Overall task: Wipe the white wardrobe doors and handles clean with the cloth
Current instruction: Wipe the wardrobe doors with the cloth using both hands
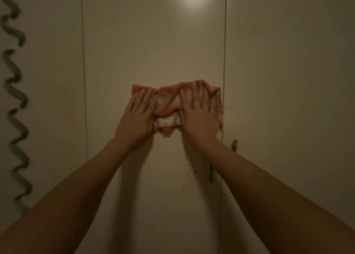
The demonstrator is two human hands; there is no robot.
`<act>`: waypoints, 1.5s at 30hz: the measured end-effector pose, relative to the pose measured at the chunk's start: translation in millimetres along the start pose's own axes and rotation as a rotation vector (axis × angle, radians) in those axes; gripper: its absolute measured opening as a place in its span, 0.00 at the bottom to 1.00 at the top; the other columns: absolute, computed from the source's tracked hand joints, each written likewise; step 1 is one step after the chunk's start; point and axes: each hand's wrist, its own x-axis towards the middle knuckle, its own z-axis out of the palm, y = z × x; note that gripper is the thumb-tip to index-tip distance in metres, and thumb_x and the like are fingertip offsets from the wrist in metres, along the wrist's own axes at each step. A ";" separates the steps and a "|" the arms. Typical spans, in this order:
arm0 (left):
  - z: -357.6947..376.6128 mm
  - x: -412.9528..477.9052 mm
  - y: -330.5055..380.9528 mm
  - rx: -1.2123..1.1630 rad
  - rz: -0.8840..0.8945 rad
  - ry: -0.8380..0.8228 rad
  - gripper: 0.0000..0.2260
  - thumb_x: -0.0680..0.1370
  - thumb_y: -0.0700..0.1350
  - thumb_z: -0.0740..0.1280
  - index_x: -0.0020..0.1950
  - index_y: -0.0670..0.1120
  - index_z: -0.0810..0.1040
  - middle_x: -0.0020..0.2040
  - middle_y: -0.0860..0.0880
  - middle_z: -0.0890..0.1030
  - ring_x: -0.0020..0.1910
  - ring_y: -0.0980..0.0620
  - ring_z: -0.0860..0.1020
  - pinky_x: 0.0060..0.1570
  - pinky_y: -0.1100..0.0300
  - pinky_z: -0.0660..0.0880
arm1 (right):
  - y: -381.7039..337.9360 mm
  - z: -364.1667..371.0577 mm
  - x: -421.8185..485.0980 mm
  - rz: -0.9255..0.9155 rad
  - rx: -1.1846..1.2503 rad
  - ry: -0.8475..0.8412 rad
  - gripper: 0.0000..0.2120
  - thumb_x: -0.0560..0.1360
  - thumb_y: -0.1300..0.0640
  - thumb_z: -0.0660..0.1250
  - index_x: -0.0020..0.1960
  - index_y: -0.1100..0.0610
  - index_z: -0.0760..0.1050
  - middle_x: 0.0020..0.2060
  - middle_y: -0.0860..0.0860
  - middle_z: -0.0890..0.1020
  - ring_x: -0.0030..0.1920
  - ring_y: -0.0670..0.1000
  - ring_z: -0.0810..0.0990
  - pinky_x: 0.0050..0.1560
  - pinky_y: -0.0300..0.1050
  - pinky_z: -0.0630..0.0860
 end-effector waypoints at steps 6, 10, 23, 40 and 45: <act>-3.1 -8.3 -43.4 -0.007 -0.063 0.008 0.27 0.81 0.50 0.50 0.78 0.42 0.53 0.79 0.41 0.54 0.78 0.42 0.51 0.76 0.45 0.51 | -35.2 -1.7 18.4 -0.059 0.030 -0.031 0.29 0.83 0.44 0.53 0.81 0.49 0.50 0.81 0.56 0.50 0.80 0.59 0.49 0.76 0.61 0.44; 1.2 -16.1 -49.4 -0.031 -0.123 0.017 0.27 0.81 0.50 0.49 0.79 0.43 0.50 0.79 0.41 0.52 0.79 0.43 0.47 0.77 0.45 0.48 | -45.0 3.3 15.6 -0.040 0.050 0.009 0.29 0.82 0.45 0.54 0.81 0.48 0.52 0.81 0.56 0.51 0.80 0.59 0.50 0.77 0.60 0.43; 52.3 -145.9 4.9 -0.047 -0.181 -0.047 0.29 0.78 0.45 0.54 0.78 0.41 0.51 0.78 0.37 0.55 0.78 0.39 0.49 0.75 0.42 0.51 | -59.2 54.7 -128.9 -0.123 0.030 -0.039 0.32 0.80 0.49 0.63 0.81 0.51 0.56 0.80 0.56 0.54 0.79 0.58 0.52 0.77 0.60 0.46; 92.6 -257.2 67.9 -0.048 -0.139 -0.228 0.34 0.73 0.46 0.58 0.78 0.44 0.54 0.76 0.40 0.62 0.77 0.38 0.54 0.70 0.40 0.59 | -49.4 89.2 -270.4 -0.190 -0.043 -0.152 0.32 0.73 0.54 0.58 0.78 0.52 0.64 0.78 0.54 0.63 0.76 0.58 0.63 0.72 0.65 0.62; 79.4 -211.6 46.2 -0.071 -0.189 -0.182 0.30 0.77 0.46 0.58 0.78 0.42 0.56 0.77 0.38 0.58 0.77 0.37 0.56 0.71 0.39 0.60 | -49.8 75.2 -218.8 -0.162 -0.021 -0.085 0.31 0.75 0.54 0.56 0.78 0.53 0.63 0.78 0.55 0.62 0.77 0.58 0.62 0.76 0.61 0.51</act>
